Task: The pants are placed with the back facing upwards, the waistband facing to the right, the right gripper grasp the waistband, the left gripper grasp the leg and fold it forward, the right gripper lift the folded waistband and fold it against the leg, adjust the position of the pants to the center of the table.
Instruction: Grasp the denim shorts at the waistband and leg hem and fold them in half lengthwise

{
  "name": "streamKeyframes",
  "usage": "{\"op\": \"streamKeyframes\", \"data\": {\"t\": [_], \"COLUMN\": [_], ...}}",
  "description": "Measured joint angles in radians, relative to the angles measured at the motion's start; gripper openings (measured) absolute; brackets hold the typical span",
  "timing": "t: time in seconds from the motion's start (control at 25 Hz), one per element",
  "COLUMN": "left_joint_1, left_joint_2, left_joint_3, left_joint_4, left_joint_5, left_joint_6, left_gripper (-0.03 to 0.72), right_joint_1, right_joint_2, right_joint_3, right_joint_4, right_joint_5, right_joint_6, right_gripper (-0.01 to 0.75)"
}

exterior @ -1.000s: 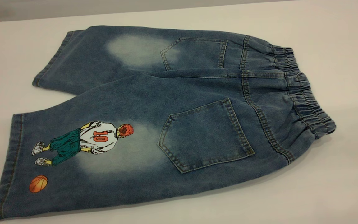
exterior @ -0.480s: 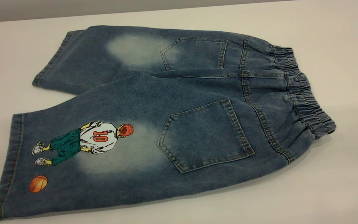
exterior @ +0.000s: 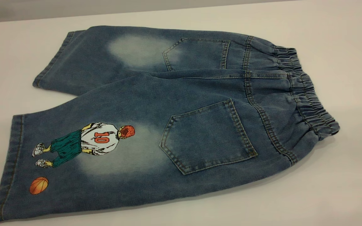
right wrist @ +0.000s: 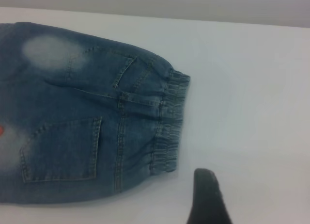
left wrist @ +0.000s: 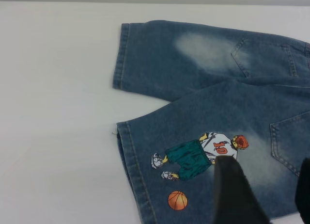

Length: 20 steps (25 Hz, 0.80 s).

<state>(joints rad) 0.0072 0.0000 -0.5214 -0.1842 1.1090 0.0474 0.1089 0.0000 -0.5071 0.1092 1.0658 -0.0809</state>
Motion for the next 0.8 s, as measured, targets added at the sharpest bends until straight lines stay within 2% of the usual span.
{"op": "streamKeyframes", "data": {"t": [0.68,0.8], "left_joint_1": [0.000,0.000], "left_joint_2": [0.000,0.000], "left_joint_3": [0.000,0.000], "left_joint_4": [-0.001,-0.002], "left_joint_5": [-0.004,-0.035], "left_joint_6": [0.000,0.000], "left_gripper": [0.309,0.309], "right_joint_1": [0.000,0.000], "right_joint_2": [0.000,0.000], "right_joint_3": [0.000,0.000], "right_joint_4": [0.001,0.001], "right_joint_5": [0.000,0.000], "right_joint_6": [0.000,0.000], "right_gripper": [0.390,0.390]}}
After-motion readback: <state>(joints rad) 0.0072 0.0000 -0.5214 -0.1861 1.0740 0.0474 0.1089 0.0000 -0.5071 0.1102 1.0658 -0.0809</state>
